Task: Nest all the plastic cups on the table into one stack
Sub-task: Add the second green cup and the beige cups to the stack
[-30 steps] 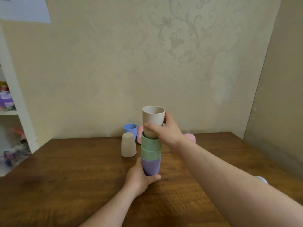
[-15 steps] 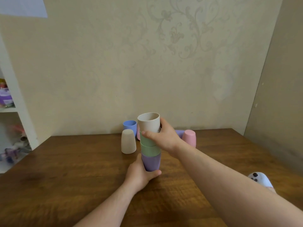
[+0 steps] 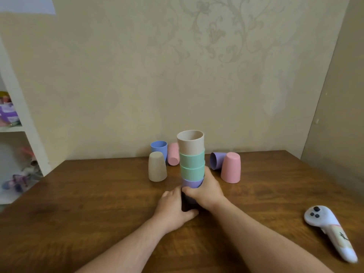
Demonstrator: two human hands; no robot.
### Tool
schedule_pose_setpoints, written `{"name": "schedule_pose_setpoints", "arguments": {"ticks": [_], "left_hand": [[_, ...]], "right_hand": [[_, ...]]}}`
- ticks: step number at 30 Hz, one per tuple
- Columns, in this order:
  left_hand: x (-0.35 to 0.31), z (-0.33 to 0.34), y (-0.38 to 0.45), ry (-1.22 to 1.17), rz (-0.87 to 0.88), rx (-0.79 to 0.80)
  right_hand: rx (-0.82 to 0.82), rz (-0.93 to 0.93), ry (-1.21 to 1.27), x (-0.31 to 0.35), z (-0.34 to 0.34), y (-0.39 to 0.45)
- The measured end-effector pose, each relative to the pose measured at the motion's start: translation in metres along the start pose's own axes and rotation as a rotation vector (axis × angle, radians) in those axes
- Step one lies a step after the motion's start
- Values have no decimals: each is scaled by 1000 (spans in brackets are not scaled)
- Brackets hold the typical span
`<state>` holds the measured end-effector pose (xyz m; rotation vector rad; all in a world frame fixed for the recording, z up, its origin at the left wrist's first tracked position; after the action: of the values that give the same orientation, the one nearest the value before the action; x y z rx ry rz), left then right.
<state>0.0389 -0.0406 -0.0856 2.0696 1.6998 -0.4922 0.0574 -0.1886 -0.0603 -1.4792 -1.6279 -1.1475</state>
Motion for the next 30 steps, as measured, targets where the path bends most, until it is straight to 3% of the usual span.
{"name": "schedule_pose_setpoints", "arguments": {"ticks": [4,9,12,16,26,30], "left_hand": [[-5,-8,8,332,224,174],[-4,-69,50,949,480,-51],[3,-82,82,1297,514,-59],[22,-69,115,1639,442,110],[44,-74,96,1518,220,42],[47,-100,81,1042,54,-26]], "right_hand": [[-65,48,29,-16,-13,13],[-110,57,13,-27,-6,15],[-102,64,20,-31,-4,19],[-81,67,28,-40,-8,25],[-81,75,25,-36,-5,26],[-44,75,58,-32,-4,21]]}}
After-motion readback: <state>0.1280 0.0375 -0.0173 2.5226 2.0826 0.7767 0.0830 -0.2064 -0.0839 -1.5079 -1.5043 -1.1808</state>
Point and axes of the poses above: each hand's wrist, its own y-axis towards the middle knuckle, its own z-axis out of the palm, x = y × z, the point moved 8 cm from there along y, towards the middle knuckle
